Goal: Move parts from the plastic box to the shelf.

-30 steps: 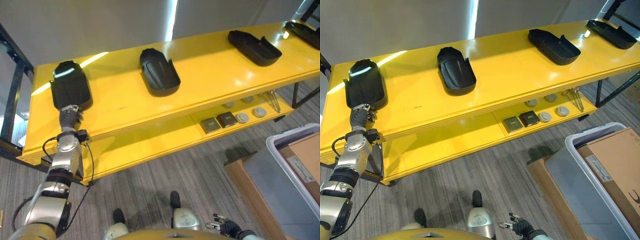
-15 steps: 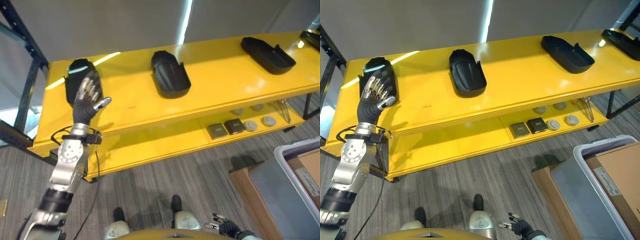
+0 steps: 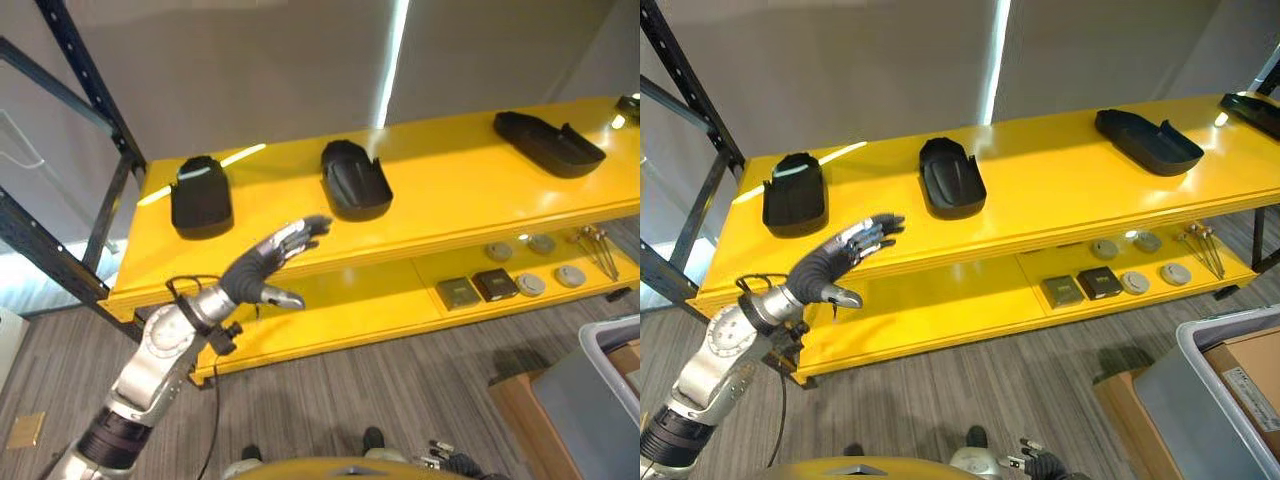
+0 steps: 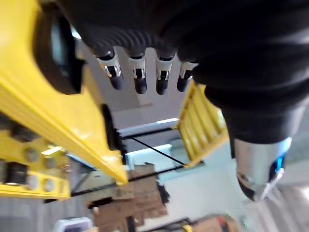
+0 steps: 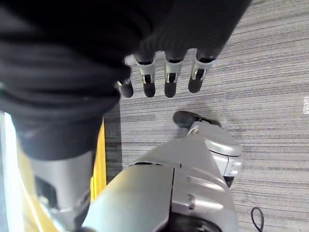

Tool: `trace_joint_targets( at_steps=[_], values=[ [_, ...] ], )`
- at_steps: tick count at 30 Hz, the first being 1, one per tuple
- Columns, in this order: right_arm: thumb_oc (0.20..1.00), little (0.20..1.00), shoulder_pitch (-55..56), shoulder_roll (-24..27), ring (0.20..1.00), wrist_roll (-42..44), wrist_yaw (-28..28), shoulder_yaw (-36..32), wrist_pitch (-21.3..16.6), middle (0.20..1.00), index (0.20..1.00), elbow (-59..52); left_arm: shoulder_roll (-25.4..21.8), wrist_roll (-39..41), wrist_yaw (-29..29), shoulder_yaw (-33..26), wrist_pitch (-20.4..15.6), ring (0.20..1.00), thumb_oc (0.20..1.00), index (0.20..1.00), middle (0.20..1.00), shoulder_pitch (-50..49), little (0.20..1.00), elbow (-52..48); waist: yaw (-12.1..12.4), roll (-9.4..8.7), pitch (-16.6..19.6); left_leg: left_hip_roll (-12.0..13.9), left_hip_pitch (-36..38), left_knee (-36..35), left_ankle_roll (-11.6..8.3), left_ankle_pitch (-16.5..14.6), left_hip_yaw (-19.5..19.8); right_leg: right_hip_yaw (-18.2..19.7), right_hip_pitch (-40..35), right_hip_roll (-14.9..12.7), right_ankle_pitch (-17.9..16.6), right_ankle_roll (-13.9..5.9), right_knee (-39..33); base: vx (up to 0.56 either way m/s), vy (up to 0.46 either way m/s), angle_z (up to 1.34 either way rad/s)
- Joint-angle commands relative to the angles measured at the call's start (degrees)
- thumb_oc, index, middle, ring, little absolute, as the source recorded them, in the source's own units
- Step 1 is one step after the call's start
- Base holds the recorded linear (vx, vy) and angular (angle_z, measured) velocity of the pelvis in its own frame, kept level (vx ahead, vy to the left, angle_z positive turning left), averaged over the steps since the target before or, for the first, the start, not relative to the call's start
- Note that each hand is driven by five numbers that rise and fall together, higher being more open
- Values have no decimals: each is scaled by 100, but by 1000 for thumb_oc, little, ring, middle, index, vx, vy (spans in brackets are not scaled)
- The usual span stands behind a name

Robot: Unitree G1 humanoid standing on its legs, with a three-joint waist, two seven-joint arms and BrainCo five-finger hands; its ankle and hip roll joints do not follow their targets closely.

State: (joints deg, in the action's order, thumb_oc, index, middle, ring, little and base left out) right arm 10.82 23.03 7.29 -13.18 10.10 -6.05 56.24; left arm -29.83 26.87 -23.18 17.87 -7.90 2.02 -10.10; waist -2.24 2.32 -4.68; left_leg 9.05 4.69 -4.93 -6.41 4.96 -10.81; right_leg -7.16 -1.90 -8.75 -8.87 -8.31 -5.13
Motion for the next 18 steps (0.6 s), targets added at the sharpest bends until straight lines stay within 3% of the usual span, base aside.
trace_joint_targets(
  at_steps=[1, 3, 7, 9, 10, 12, 14, 18],
  values=[
    [1000, 1000, -253, -20, 1000, 25, 59, 65, -168, 1000, 1000, 173, -318, -79, 666, -130, -72, 1000, 1000, 1000, 1000, -181, 1000, 826, 78, -211, -191, 308, 110, 43, 68, -172, -70, -98, -209, -447, 227, -341, 13, -46, -2, 1],
    [1000, 1000, -302, -26, 1000, 43, 40, 78, -203, 1000, 1000, 272, -251, 190, 903, -119, -347, 1000, 1000, 1000, 1000, -466, 1000, 1729, 146, -201, -186, 300, 112, 45, 76, -172, -38, -142, -218, -445, 222, -322, 13, -43, -9, 2],
    [1000, 1000, -417, -62, 1000, 128, 45, 123, -118, 1000, 1000, 286, 143, 695, 745, -288, -125, 1000, 1000, 1000, 1000, -944, 1000, 3013, 270, -221, -200, 293, 95, 67, 86, -156, -3, -231, -228, -460, 201, -302, 13, -36, -18, 13],
    [1000, 1000, -477, -158, 1000, 167, 102, 113, -10, 1000, 1000, 263, 627, 894, 582, -562, -367, 1000, 1000, 1000, 1000, -1164, 1000, 4291, 339, -254, -225, 283, 84, 82, 101, -146, 31, -300, -246, -483, 179, -291, 13, -40, -34, 14],
    [1000, 1000, -501, -186, 1000, 200, 103, 87, 6, 1000, 1000, 298, 831, 1000, 557, -748, -262, 1000, 1000, 1000, 1000, -1190, 1000, 4710, 360, -271, -224, 278, 76, 91, 111, -143, 39, -325, -248, -486, 175, -279, 13, -29, -31, 11],
    [1000, 1000, -551, -224, 1000, 253, 101, 25, -10, 1000, 1000, 461, 1085, 990, 946, -894, -219, 1000, 1000, 1000, 1000, -1172, 1000, 5304, 384, -290, -206, 274, 58, 98, 114, -149, 71, -336, -247, -481, 189, -268, 13, -20, -30, 12],
    [1000, 1000, -628, -412, 1000, 309, 294, -3, 142, 1000, 1000, 688, 1411, 759, 1173, -1487, -290, 1000, 1000, 1000, 1000, -975, 1000, 6978, 409, -339, -173, 259, 39, 104, 134, -149, 123, -352, -249, -490, 188, -261, 13, -8, -50, 11],
    [1000, 1000, -844, -670, 1000, 544, 417, -144, 415, 1000, 1000, 1343, 1613, 351, 1008, -1809, -243, 1000, 1000, 1000, 1000, -856, 1000, 8316, 371, -389, -48, 292, 59, 95, 121, -144, 59, -290, -231, -457, 226, -244, 13, 24, -37, 1]
  ],
)
